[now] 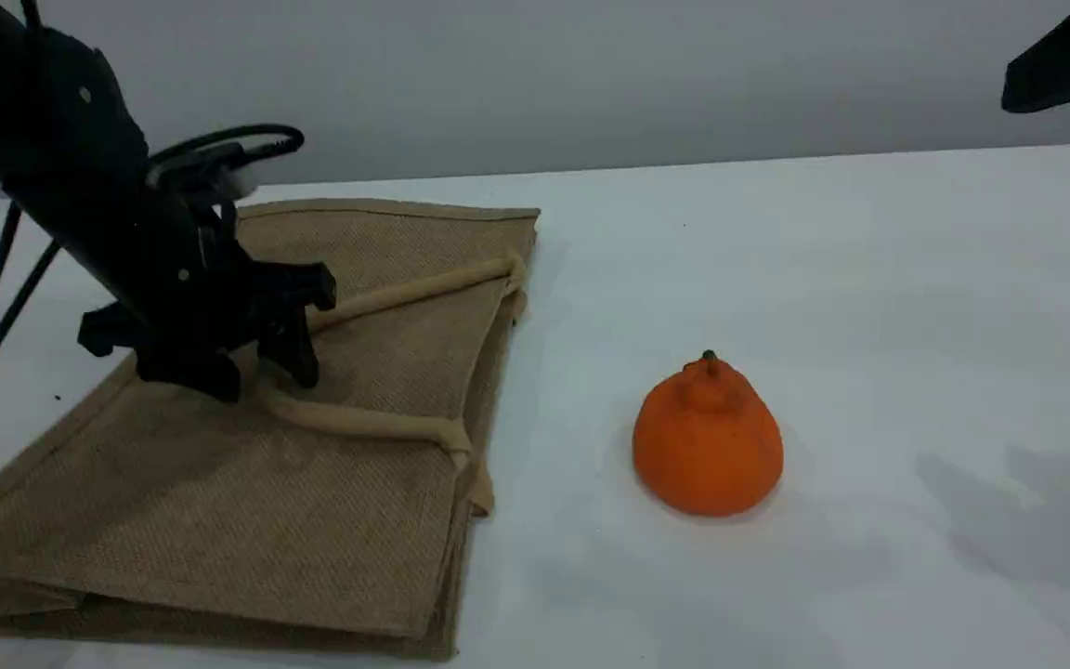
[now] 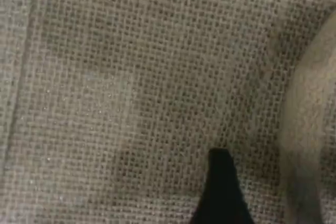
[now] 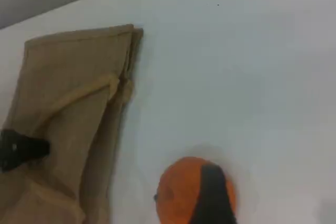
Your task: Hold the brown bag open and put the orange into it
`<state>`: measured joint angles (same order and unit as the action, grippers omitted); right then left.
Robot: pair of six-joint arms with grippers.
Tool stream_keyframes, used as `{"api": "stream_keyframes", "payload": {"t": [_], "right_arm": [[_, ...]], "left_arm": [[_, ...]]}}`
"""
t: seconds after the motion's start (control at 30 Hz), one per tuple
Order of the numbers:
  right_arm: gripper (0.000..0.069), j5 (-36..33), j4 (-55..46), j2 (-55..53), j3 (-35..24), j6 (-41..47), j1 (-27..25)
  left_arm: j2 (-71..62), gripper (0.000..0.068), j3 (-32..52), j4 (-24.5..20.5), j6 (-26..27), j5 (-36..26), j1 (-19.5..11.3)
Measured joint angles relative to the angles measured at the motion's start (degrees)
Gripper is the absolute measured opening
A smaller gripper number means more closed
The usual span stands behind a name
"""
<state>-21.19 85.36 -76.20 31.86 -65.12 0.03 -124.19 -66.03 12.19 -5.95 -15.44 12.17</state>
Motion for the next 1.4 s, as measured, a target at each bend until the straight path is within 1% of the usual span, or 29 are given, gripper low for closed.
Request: {"api": "stream_keyframes", "payload": {"t": [0.07,0.17,0.33,0.37,0.47,0.57,0.63,0.73,0.87,1.07,1.17,1.27,1.4], "right_arm": [[0.0458,-0.06,0.0,0.0,0.0,-0.06,0.0],[0.0458,-0.1,0.0,0.0,0.0,-0.17,0.0],[0.0458,-0.28,0.0,0.0,0.0,-1.27,0.0],[0.0458,-0.28,0.0,0.0,0.0,-1.27,0.0],[0.0458,-0.34,0.0,0.0,0.0,-1.22,0.0],[0.0458,-0.41,0.0,0.0,0.0,-1.15,0.0],[0.0458,-1.63,0.07,0.0,0.0,-1.15,0.0],[0.0458,-3.77,0.28,0.0,0.0,-1.5,0.0],[0.0458,-3.9,1.1,0.0,0.0,-2.32,0.0],[0.0458,-4.59,5.72,-1.26,0.0,-6.42,0.3],[0.0458,-5.01,9.64,-3.72,0.0,-9.63,2.15],[0.0458,-4.71,14.22,-7.14,0.0,-15.04,5.53],[0.0458,-3.26,14.65,-12.89,2.07,-21.48,9.79]], "left_arm": [[-0.34,0.044,0.0,0.0,-0.5,0.18,0.0],[-0.4,0.0353,0.0,0.14,-0.66,0.53,0.0],[-0.45,0.0106,0.0,0.26,-0.66,1.04,0.0],[-0.45,0.0082,0.0,0.26,-0.66,1.04,0.0],[0.04,0.0083,0.0,-0.02,-0.66,0.33,0.0],[1.44,0.0083,-0.98,-0.44,-0.43,-3.89,-0.05],[3.3,0.0083,-2.26,-0.44,-0.39,-6.11,-0.05],[6.67,0.0083,-4.55,-0.33,1.38,-10.08,0.0],[12.39,0.0083,-7.53,-0.2,4.32,-16.46,1.24],[21.86,0.0083,-8.46,-0.31,5.51,-21.54,3.79],[26.47,0.0083,-8.46,-0.36,5.95,-23.87,4.6],[30.34,0.0083,-8.46,-0.43,7.25,-26.49,4.68],[34.07,0.0083,-8.46,-1.7,7.99,-30.37,4.68]]}}
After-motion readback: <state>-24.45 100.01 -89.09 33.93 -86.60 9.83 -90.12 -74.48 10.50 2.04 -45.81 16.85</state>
